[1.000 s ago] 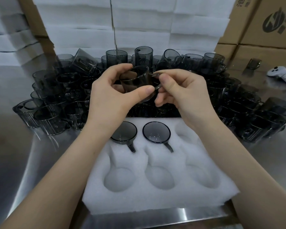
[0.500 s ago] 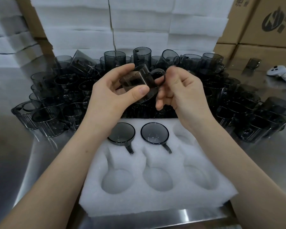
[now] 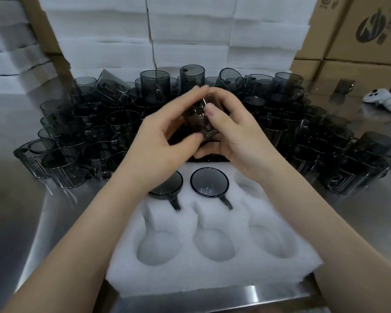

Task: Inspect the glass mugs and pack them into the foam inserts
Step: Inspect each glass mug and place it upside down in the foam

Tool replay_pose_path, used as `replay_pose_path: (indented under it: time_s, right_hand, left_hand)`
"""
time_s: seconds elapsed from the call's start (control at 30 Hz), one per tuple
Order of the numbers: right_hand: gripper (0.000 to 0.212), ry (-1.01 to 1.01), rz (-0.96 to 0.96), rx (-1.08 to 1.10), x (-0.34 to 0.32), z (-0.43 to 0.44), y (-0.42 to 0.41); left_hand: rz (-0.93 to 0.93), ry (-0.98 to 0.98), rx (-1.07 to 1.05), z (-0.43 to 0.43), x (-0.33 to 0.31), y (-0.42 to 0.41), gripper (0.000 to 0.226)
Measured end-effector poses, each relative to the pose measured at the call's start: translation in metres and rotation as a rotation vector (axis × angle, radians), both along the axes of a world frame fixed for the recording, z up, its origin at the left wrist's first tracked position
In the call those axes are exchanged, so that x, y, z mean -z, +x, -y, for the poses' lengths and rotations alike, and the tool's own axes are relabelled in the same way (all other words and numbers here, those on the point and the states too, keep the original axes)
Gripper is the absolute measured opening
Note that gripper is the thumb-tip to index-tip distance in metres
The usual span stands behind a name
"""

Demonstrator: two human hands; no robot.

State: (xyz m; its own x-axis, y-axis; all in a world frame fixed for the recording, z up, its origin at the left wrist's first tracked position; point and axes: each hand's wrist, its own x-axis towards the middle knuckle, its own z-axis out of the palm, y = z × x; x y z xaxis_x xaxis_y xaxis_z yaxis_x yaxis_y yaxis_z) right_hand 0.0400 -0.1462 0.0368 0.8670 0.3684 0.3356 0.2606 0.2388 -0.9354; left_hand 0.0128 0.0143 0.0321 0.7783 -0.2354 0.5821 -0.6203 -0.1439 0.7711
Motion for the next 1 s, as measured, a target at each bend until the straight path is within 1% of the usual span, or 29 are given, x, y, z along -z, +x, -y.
replay_pose_path:
  time_s: [0.07,0.13,0.17,0.2,0.27,0.33,0.4,0.6,0.73,0.77,0.83,0.87,0.9,0.93,1.0]
  right_hand:
    - [0.019,-0.099,0.138,0.141,0.0015,-0.0026,0.001]
    - [0.02,-0.211,0.313,0.257,0.0016,-0.0045,0.001]
    - [0.021,-0.236,0.352,0.282,0.0021,-0.0052,0.0011]
    - [0.022,-0.239,0.349,0.291,0.0027,-0.0054,0.001]
    - [0.025,-0.2,0.279,0.294,0.003,-0.0049,-0.0003]
    - [0.029,-0.109,0.138,0.268,0.0006,-0.0051,-0.003]
    - [0.032,-0.059,0.025,0.237,-0.0018,-0.0047,-0.0044]
    - [0.037,0.037,-0.152,0.173,-0.004,-0.0011,-0.0023]
    - [0.034,0.107,-0.273,0.04,-0.0053,0.0021,-0.0001]
    - [0.038,0.134,-0.326,-0.028,-0.0053,0.0022,0.0006]
    - [0.059,0.173,-0.418,-0.199,-0.0056,0.0021,0.001]
    - [0.068,0.175,-0.44,-0.275,-0.0053,0.0023,0.001]
    - [0.071,0.166,-0.443,-0.319,-0.005,0.0027,0.001]
    - [0.069,0.148,-0.43,-0.321,-0.0048,0.0031,0.0013]
    - [0.059,0.104,-0.376,-0.224,-0.0046,0.0022,0.0013]
  left_hand:
    - [0.054,0.111,-0.085,0.0036,0.0003,-0.0014,0.069]
    - [0.083,0.17,-0.161,0.0057,-0.0001,-0.0023,0.073]
    - [0.091,0.184,-0.183,0.006,-0.0002,-0.0022,0.073]
    - [0.098,0.193,-0.202,0.0061,0.0,-0.0018,0.073]
    - [0.116,0.209,-0.222,0.0061,0.0008,-0.0013,0.073]
    - [0.137,0.228,-0.227,0.0057,0.0013,-0.0017,0.072]
    - [0.154,0.225,-0.226,0.005,0.0013,-0.0023,0.07]
    - [0.18,0.166,-0.159,0.0022,0.0027,-0.0018,0.065]
    - [0.133,0.1,-0.106,-0.0003,0.0034,0.0012,0.066]
    - [0.13,0.087,-0.086,-0.0004,0.003,0.0014,0.066]
    - [0.113,0.069,-0.036,-0.0002,0.0023,0.001,0.065]
    - [0.094,0.062,-0.015,0.0001,0.0018,0.0005,0.064]
    - [0.078,0.062,-0.01,0.0003,0.0017,0.0002,0.063]
    - [0.07,0.07,-0.022,0.0006,0.0022,0.0004,0.061]
    - [0.065,0.125,-0.086,0.0008,0.0033,0.0015,0.058]
